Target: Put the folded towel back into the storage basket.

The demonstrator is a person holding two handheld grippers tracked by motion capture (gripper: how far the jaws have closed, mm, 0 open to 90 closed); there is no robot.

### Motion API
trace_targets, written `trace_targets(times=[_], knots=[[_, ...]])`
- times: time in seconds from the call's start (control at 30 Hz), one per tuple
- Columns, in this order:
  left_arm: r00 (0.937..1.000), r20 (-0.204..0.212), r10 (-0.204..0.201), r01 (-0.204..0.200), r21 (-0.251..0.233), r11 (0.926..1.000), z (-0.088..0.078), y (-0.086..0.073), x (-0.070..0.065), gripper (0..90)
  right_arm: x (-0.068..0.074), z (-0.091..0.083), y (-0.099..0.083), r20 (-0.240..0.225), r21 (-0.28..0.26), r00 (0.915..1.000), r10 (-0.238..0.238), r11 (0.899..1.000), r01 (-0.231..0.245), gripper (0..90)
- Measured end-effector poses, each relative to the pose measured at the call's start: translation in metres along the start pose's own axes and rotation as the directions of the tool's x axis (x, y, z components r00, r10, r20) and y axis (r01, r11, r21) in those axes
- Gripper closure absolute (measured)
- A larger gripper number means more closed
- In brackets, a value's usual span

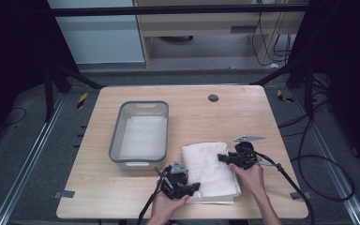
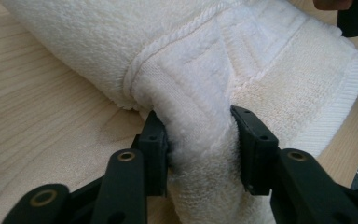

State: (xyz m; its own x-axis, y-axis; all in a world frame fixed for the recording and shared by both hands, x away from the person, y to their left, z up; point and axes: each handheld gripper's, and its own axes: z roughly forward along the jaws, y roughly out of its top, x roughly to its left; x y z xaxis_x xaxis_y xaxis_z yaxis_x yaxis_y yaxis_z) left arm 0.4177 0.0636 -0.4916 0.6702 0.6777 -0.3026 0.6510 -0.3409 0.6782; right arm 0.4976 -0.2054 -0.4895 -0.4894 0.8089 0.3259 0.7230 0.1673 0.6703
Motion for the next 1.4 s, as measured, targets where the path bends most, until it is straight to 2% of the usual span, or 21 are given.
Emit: trace_targets(times=[0.1,0.3,0.67,0.73,0.93,1.1,1.4], knots=[[0.9999,0.012,-0.010,0.010,-0.011,0.9999,-0.002,0.000,0.001,63.4,0.000,-0.002,0.001,-0.003,-0.002,1.0000,0.008,1.000,-0.008,69.7],[0.9997,0.022,-0.005,0.005,-0.029,0.9996,-0.007,0.002,0.000,65.8,0.002,-0.009,0.003,-0.004,-0.018,1.0000,0.003,1.000,-0.003,71.0],[0.9988,0.026,0.042,-0.041,-0.055,0.9977,-0.019,0.007,-0.006,66.5,0.008,-0.032,0.004,-0.027,-0.080,0.9996,-0.005,0.997,0.003,71.5],[0.9987,0.031,0.041,-0.039,-0.063,0.9973,-0.022,0.009,-0.008,66.5,0.009,-0.036,0.005,-0.032,-0.092,0.9995,-0.003,0.996,0.000,71.5],[0.9973,0.021,0.071,-0.069,-0.083,0.9942,-0.029,0.013,-0.012,66.5,0.010,-0.045,0.007,-0.050,-0.125,0.9988,-0.003,0.992,-0.003,71.5],[0.9970,0.021,0.074,-0.072,-0.098,0.9926,-0.034,0.015,-0.013,66.5,0.016,-0.050,0.010,-0.030,-0.144,0.9989,-0.035,0.989,0.031,71.5],[0.9957,0.027,0.088,-0.084,-0.137,0.9870,-0.046,0.021,-0.017,66.7,0.020,-0.059,0.013,-0.043,-0.186,0.9984,-0.037,0.982,0.028,71.5]])
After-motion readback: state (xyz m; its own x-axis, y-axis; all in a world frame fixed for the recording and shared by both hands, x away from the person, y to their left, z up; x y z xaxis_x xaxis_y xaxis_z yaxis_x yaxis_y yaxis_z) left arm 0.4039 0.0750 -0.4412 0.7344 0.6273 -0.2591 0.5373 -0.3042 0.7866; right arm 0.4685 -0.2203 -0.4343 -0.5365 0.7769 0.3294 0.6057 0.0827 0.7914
